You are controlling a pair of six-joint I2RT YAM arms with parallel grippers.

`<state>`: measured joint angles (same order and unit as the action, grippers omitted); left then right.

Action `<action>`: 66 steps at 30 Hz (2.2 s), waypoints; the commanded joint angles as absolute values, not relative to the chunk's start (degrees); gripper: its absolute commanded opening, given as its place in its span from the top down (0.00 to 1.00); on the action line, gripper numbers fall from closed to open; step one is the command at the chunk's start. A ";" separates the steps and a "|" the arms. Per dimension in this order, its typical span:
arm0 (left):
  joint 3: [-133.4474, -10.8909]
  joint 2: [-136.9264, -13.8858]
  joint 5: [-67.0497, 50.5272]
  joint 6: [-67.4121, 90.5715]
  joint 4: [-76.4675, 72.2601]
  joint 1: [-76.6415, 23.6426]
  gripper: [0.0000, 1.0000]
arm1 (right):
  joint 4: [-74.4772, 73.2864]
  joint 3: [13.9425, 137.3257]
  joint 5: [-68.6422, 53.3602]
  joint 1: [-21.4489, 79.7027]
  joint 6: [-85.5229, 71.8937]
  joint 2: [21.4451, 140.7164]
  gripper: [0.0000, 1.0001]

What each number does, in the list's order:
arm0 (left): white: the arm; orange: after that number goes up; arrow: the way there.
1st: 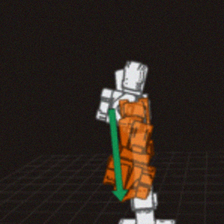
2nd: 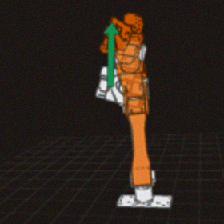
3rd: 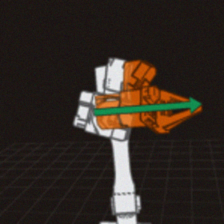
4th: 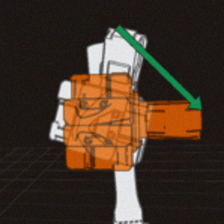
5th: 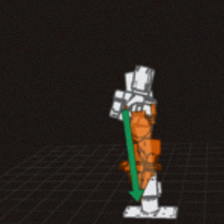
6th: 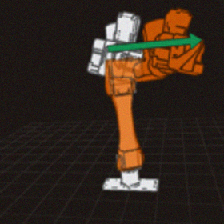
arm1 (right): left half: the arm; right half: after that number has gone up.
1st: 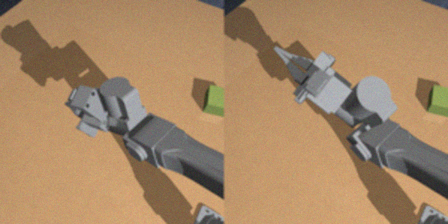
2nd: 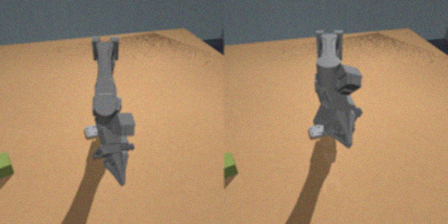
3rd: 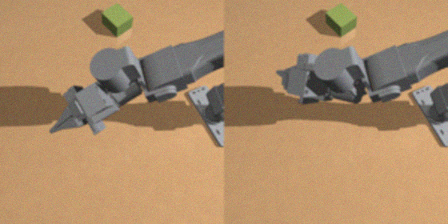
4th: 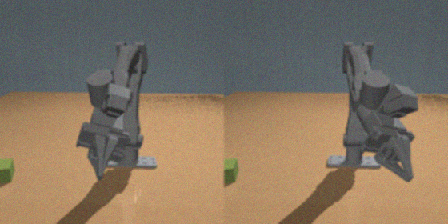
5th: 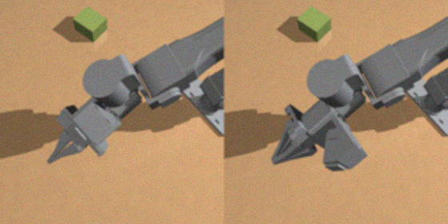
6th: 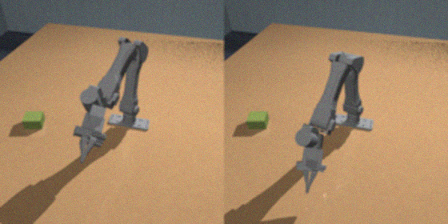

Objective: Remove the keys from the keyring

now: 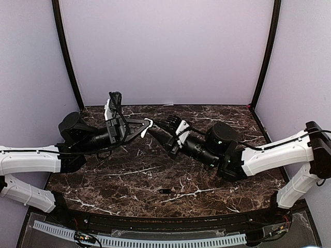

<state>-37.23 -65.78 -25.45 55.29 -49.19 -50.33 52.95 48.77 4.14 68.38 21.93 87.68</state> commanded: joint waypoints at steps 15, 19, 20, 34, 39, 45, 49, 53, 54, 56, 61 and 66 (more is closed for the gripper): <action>-38.45 -66.06 -35.64 54.16 -47.86 -47.25 1.00 | 50.20 44.91 -17.17 64.98 10.30 80.77 0.49; -42.25 -66.45 -43.47 48.84 -40.50 -47.02 1.00 | 48.35 45.89 -34.52 59.47 -2.09 77.75 0.47; -42.90 -66.71 -46.37 48.06 -39.81 -47.00 1.00 | 48.54 46.48 -38.66 58.53 -4.73 77.60 0.47; -51.56 -69.96 -65.76 41.32 -31.63 -47.68 1.00 | 43.18 56.02 -60.51 56.66 -20.15 83.66 0.54; -52.27 -70.35 -66.82 40.92 -31.03 -48.11 1.00 | 40.36 57.36 -58.02 56.62 -19.56 85.24 0.55; -52.29 -70.66 -66.73 40.38 -30.44 -48.34 1.00 | 41.47 59.59 -60.29 56.70 -21.54 87.55 0.56; -52.36 -70.66 -66.22 39.98 -30.39 -48.34 1.00 | 45.03 59.89 -62.56 56.82 -24.51 88.94 0.59; -52.30 -70.41 -64.48 39.52 -30.59 -48.34 1.00 | 45.46 58.79 -60.70 56.87 -23.80 88.59 0.61; -52.13 -69.70 -62.84 39.11 -30.40 -48.34 1.00 | 44.33 57.86 -57.88 56.79 -21.98 87.57 0.60; -51.58 -68.26 -57.38 37.95 -29.11 -48.34 1.00 | 42.13 54.28 -47.87 56.82 -17.29 84.25 0.56; -49.78 -66.36 -41.82 39.54 -26.07 -48.19 1.00 | 39.19 45.64 -20.95 57.82 -8.55 76.68 0.52; -50.01 -66.05 -32.16 39.67 -20.12 -48.16 1.00 | 33.33 46.48 -2.64 63.87 1.37 74.81 0.53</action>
<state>-50.41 -67.29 -42.46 39.72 -25.06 -48.16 36.86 45.60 -22.59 59.35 -8.47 75.99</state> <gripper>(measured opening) 0.024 0.478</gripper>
